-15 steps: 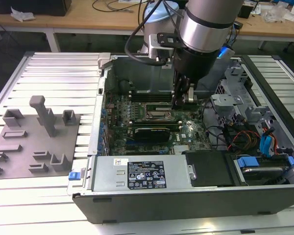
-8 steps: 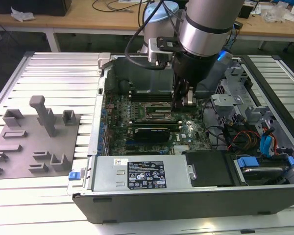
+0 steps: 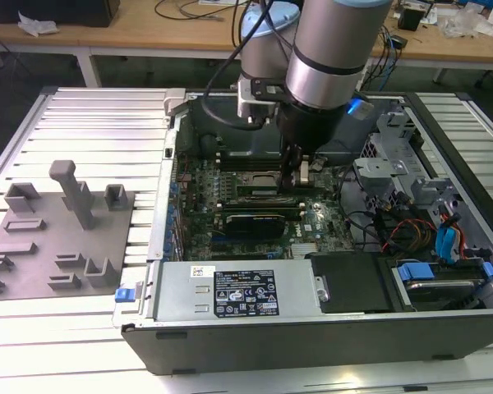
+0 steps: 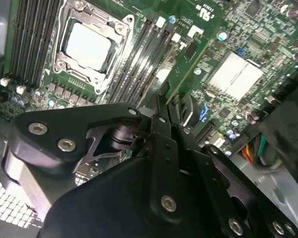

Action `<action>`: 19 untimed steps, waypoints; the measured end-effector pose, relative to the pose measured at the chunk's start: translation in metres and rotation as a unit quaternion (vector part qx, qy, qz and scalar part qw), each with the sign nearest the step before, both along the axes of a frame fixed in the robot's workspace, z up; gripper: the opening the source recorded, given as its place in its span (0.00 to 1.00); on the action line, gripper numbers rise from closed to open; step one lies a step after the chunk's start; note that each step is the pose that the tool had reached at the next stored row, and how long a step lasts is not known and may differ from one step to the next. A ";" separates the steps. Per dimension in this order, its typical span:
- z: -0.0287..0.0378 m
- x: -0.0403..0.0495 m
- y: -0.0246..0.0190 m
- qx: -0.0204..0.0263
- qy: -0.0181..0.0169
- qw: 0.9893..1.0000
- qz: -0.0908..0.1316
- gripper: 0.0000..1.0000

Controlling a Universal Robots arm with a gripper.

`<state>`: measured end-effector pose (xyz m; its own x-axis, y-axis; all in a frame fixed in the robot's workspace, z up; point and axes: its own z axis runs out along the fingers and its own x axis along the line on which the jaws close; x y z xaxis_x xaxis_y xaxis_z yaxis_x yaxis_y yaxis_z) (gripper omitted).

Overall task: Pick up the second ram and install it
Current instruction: 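Insert the second ram into the second slot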

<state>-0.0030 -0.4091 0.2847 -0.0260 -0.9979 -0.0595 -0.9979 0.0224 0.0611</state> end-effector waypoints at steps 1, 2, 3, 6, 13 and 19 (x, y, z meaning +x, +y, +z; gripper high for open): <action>-0.0032 -0.0022 0.0019 -0.002 0.000 1.000 -0.001 0.13; -0.0055 -0.0037 0.0027 -0.002 0.000 1.000 -0.004 0.13; -0.0086 -0.0054 0.0031 -0.002 0.000 1.000 -0.012 0.13; -0.0170 -0.0114 0.0154 -0.005 0.000 1.000 -0.014 0.13; -0.0324 -0.0161 0.0271 -0.016 0.000 1.000 -0.001 0.13; -0.0430 -0.0161 0.0272 -0.016 0.000 1.000 -0.014 0.13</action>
<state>-0.0192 -0.3820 0.2417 -0.0532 -0.9982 -0.0267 -0.9969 0.0516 0.0594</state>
